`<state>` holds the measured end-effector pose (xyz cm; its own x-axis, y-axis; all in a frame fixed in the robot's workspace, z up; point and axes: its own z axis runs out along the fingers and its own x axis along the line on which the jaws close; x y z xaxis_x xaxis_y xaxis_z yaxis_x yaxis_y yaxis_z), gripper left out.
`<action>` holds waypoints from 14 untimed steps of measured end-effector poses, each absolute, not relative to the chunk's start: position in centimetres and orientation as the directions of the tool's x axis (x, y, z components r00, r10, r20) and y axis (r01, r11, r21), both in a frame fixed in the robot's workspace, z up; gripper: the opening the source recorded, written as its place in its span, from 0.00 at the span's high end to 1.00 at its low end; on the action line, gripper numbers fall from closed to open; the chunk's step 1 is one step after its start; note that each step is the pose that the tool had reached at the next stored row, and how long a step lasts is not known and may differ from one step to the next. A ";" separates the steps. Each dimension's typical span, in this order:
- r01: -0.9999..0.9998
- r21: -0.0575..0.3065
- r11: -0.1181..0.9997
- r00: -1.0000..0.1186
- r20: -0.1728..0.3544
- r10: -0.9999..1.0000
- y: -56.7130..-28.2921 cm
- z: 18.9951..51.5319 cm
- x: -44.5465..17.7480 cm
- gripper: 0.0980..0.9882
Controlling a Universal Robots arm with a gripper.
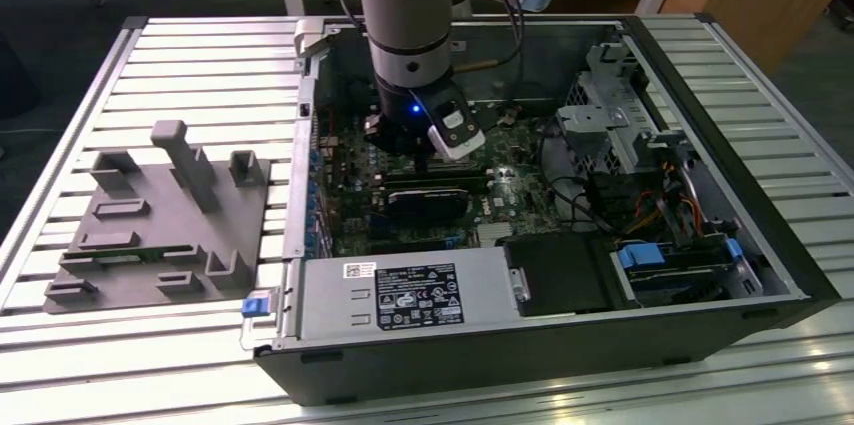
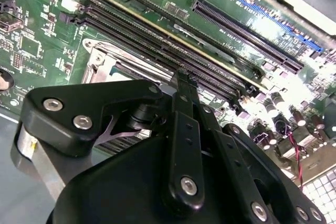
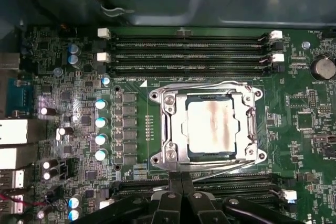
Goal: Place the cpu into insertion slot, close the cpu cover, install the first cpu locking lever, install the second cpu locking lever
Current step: 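Install the second cpu locking lever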
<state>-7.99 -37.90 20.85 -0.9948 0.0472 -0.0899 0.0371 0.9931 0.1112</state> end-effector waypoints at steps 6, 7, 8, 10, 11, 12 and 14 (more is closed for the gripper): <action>0.037 0.158 0.987 -0.995 -0.088 0.051 -38.6 20.8 -8.0 0.99; 0.037 0.165 0.986 -0.995 -0.087 0.052 -38.7 20.8 -8.0 0.99; 0.037 0.170 0.985 -0.995 -0.087 0.052 -38.9 20.8 -8.0 0.99; 0.037 0.174 0.984 -0.995 -0.087 0.053 -39.0 20.8 -8.0 0.99; 0.037 0.174 0.984 -0.995 -0.087 0.053 -39.0 20.8 -8.0 0.99; 0.037 0.174 0.984 -0.995 -0.087 0.053 -39.0 20.8 -8.0 0.99; 0.037 0.174 0.984 -0.995 -0.087 0.053 -39.0 20.8 -8.0 0.99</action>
